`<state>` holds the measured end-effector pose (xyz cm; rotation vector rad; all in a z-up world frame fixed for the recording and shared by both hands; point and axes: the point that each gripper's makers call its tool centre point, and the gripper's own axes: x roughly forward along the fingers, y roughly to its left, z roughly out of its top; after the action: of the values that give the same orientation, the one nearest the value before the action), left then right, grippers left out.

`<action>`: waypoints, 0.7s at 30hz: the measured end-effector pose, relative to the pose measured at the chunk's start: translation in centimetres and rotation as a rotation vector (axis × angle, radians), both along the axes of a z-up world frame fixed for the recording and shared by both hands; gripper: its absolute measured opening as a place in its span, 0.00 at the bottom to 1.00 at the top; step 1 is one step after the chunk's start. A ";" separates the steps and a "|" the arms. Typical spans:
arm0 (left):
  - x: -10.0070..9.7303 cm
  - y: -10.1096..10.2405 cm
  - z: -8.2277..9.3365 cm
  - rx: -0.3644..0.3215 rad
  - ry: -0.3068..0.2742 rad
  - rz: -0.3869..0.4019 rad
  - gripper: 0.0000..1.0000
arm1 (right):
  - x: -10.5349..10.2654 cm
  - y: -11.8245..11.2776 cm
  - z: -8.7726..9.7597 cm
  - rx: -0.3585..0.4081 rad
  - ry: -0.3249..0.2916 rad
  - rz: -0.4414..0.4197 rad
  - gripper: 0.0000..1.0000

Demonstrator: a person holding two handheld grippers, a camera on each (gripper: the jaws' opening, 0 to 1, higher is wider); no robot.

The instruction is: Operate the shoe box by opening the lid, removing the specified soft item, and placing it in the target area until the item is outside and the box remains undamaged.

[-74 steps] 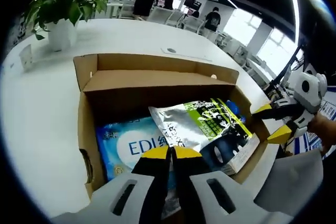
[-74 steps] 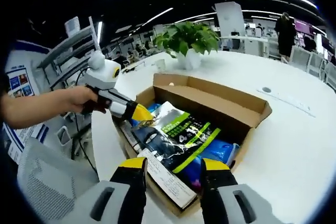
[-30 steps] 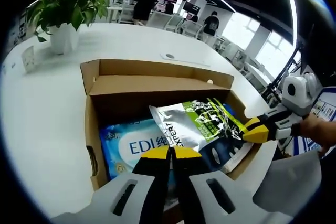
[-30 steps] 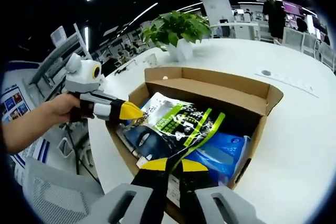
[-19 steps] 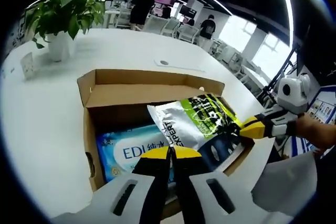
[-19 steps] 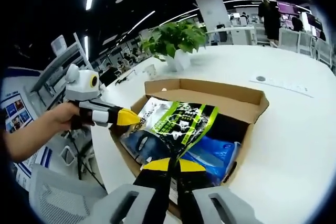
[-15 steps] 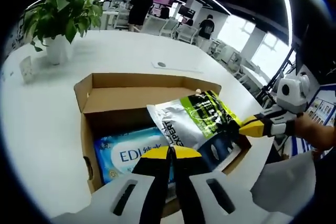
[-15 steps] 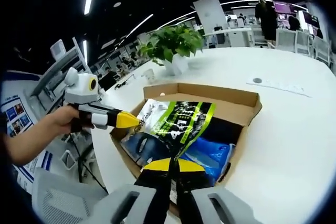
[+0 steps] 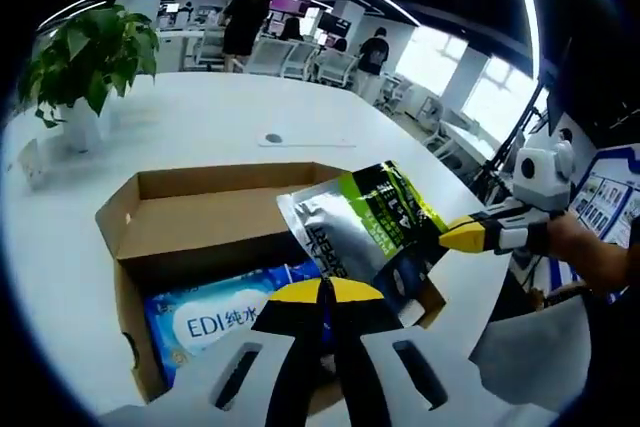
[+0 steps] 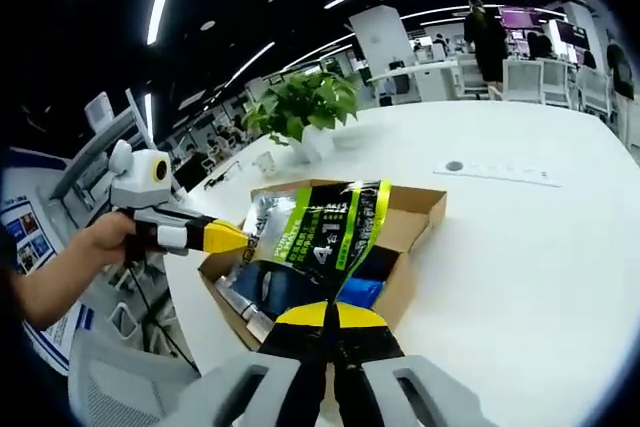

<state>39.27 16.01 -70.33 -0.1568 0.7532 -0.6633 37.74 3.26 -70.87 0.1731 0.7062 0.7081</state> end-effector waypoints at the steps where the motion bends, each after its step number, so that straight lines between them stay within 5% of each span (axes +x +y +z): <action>1: 0.1 -0.5 0.0 0.002 0.003 -0.006 0.00 | 0.0 -0.3 0.0 -0.003 -0.001 -0.003 0.00; 21: 1.1 -7.5 -1.0 0.012 0.030 -0.113 0.00 | 0.3 -7.4 -0.7 -0.075 0.003 -0.111 0.00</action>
<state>40.32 8.49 -71.32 -0.1138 0.7989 -0.7645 38.05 -4.10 -71.57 0.1435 0.7190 0.5750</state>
